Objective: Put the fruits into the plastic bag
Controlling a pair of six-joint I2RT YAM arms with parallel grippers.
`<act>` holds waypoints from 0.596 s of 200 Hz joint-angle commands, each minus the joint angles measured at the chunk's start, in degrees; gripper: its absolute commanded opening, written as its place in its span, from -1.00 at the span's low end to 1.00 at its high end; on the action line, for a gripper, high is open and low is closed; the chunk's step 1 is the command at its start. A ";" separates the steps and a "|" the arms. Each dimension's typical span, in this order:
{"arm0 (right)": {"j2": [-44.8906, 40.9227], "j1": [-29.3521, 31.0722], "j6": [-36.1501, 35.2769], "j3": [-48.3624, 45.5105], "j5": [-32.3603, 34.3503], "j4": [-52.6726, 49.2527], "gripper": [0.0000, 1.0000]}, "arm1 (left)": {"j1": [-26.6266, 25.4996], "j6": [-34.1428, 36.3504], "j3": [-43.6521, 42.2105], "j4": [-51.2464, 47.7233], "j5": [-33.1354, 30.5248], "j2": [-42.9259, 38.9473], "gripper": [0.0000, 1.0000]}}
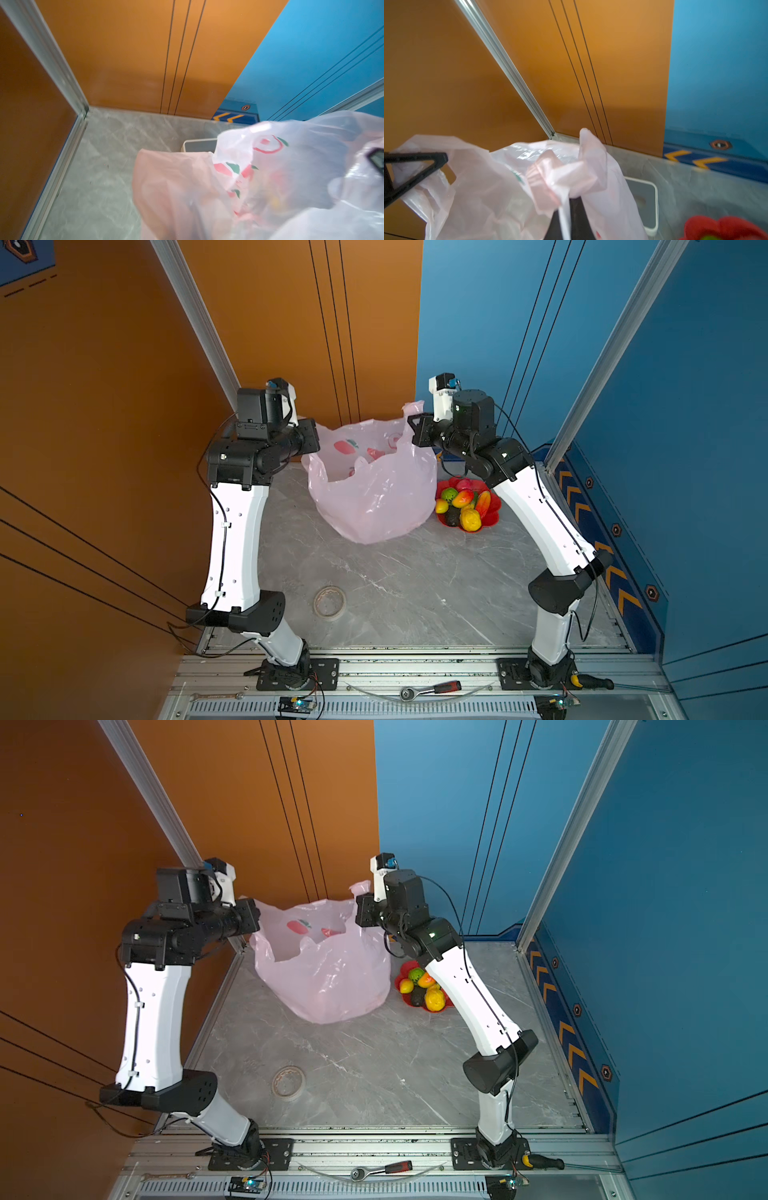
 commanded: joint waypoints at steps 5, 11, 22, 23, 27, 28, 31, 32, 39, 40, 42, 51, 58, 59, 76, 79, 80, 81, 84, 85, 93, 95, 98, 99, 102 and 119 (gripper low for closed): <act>-12.24 7.42 -15.62 -4.95 2.28 22.72 -1.00 | -16.02 11.87 -1.43 18.31 -11.37 -12.73 -1.00; -15.28 8.04 -16.98 -8.74 1.30 25.84 -1.00 | -20.00 14.62 -5.45 22.56 -12.76 -15.78 -1.00; -20.79 8.00 -17.34 -17.92 0.29 32.12 -1.00 | -25.08 17.75 -14.02 28.87 -15.09 -21.34 -1.00; -21.32 7.97 -17.34 -18.84 0.29 32.69 -1.00 | -25.40 17.96 -14.83 29.31 -15.33 -21.77 -1.00; -22.74 7.78 -17.34 -21.63 0.40 34.33 -1.00 | -26.54 18.84 -18.19 30.82 -16.14 -23.58 -1.00; -23.68 7.71 -17.28 -23.50 0.60 35.33 -1.00 | -26.74 19.12 -19.07 31.21 -16.34 -24.08 -1.00; -24.96 7.54 -17.26 -25.87 0.86 36.46 -1.00 | -27.32 19.74 -21.33 32.11 -17.34 -25.36 -1.00; -25.34 7.48 -17.26 -26.94 0.97 36.79 -1.00 | -27.44 19.88 -22.44 32.42 -17.64 -25.84 -1.00; -27.41 6.76 -16.67 -32.28 1.44 37.94 -1.00 | -27.82 20.19 -29.07 33.56 -20.48 -28.54 -1.00; -27.71 6.56 -16.52 -33.31 1.52 37.93 -1.00 | -27.82 20.19 -30.13 33.68 -20.97 -28.93 -1.00; -28.19 6.15 -16.08 -35.07 1.56 37.88 -1.00 | -27.76 20.13 -32.18 33.81 -21.78 -29.61 -1.00; -29.99 4.18 -13.43 -42.74 1.38 36.59 -1.00 | -26.97 19.73 -41.48 33.85 -25.48 -32.54 -1.00; -30.56 2.75 -10.91 -48.38 0.87 35.52 -1.00 | -25.58 17.44 -48.34 32.72 -27.40 -34.34 -1.00; -30.65 2.71 -10.57 -49.14 0.75 35.36 -1.00 | -25.29 17.23 -49.26 32.47 -27.55 -34.55 -1.00; -31.60 -0.96 -4.61 -61.81 -1.08 30.97 -1.00 | -20.10 6.16 -62.96 26.71 -25.29 -38.31 -1.00; -31.86 -1.20 -3.69 -63.72 -1.34 29.75 -1.00 | -19.34 3.96 -65.62 25.77 -24.71 -39.11 -1.00; -32.00 -1.28 -3.40 -64.28 -1.40 29.31 -1.00 | -19.10 3.20 -66.38 25.52 -24.58 -39.40 -1.00; -32.11 -1.33 -3.03 -64.78 -1.48 28.91 -1.00 | -18.89 2.47 -66.76 25.22 -24.34 -39.67 -1.00; -32.35 -1.43 -2.60 -66.01 -1.65 28.06 -1.00 | -18.19 0.45 -69.39 24.69 -23.58 -40.54 -1.00; -32.42 -1.40 -2.41 -66.31 -1.78 27.67 -1.00 | -18.00 -0.14 -70.11 24.50 -23.27 -40.82 -1.00; -34.66 -1.40 -0.63 -71.88 -2.63 25.32 -1.00 | -16.76 -4.14 -75.72 24.04 -20.18 -43.48 -1.00; -35.25 -1.38 -0.05 -73.19 -2.82 25.17 -1.00 | -16.60 -4.98 -76.91 24.04 -19.25 -44.19 -1.00; -36.20 -1.24 0.87 -74.94 -3.09 25.05 -1.00 | -16.38 -6.11 -79.14 24.04 -18.03 -45.17 -1.00; -36.20 -1.24 0.87 -74.94 -3.09 25.05 -1.00 | -16.34 -6.45 -79.77 24.04 -17.73 -45.50 -1.00; -37.59 -1.14 2.10 -77.25 -3.53 25.00 -1.00 | -16.31 -7.43 -81.40 24.04 -16.75 -46.47 -1.00; -43.56 0.07 4.66 -82.33 -5.24 22.61 -1.00 | -17.27 -11.61 -85.64 23.55 -12.00 -51.55 -1.00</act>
